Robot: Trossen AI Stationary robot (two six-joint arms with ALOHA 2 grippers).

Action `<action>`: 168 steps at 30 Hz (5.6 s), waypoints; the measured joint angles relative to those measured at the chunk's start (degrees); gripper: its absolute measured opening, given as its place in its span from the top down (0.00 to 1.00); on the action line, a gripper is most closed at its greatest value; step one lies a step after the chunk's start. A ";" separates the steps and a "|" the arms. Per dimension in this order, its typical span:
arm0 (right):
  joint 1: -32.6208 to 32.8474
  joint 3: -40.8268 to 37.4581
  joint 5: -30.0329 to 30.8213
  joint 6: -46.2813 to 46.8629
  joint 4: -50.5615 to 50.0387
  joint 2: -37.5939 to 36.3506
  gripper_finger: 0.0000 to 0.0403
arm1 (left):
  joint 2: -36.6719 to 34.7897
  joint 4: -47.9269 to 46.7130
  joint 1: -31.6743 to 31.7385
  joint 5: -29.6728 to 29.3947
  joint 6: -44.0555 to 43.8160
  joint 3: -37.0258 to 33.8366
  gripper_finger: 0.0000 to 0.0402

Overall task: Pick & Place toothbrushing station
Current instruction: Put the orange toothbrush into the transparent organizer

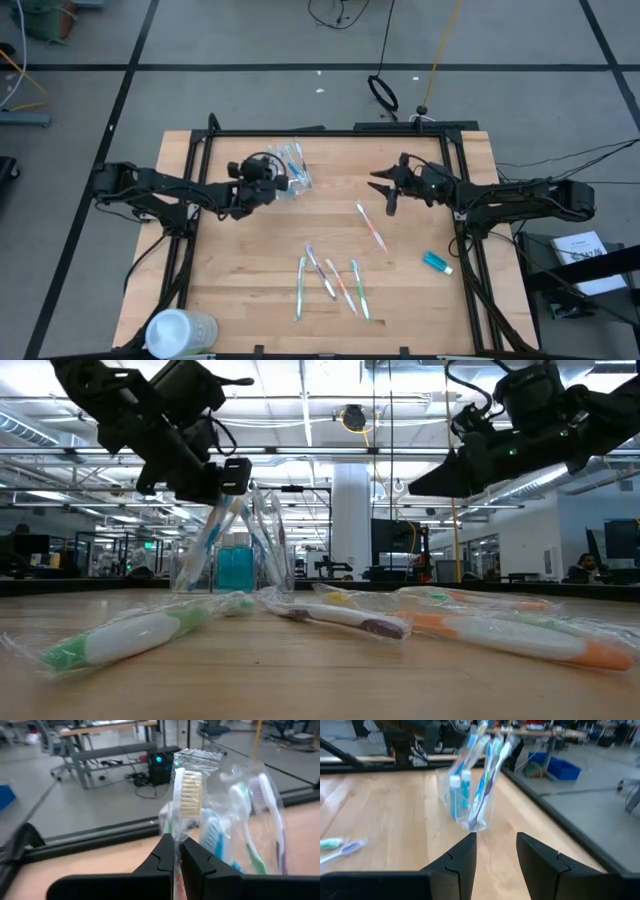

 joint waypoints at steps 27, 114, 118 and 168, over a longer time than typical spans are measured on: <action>1.92 0.00 0.00 9.32 -6.92 4.18 0.68 | -0.09 2.88 0.61 8.88 8.00 -2.58 0.75; 16.03 28.12 11.88 34.96 -55.40 25.68 0.68 | -18.47 -22.59 0.94 25.70 20.17 12.38 0.59; 15.26 25.91 11.82 37.10 -52.87 26.88 0.68 | -18.45 -22.51 1.03 25.72 20.51 12.38 0.59; 11.92 23.69 5.86 7.20 6.70 29.37 0.99 | -18.45 -19.35 2.01 25.34 23.97 12.36 0.59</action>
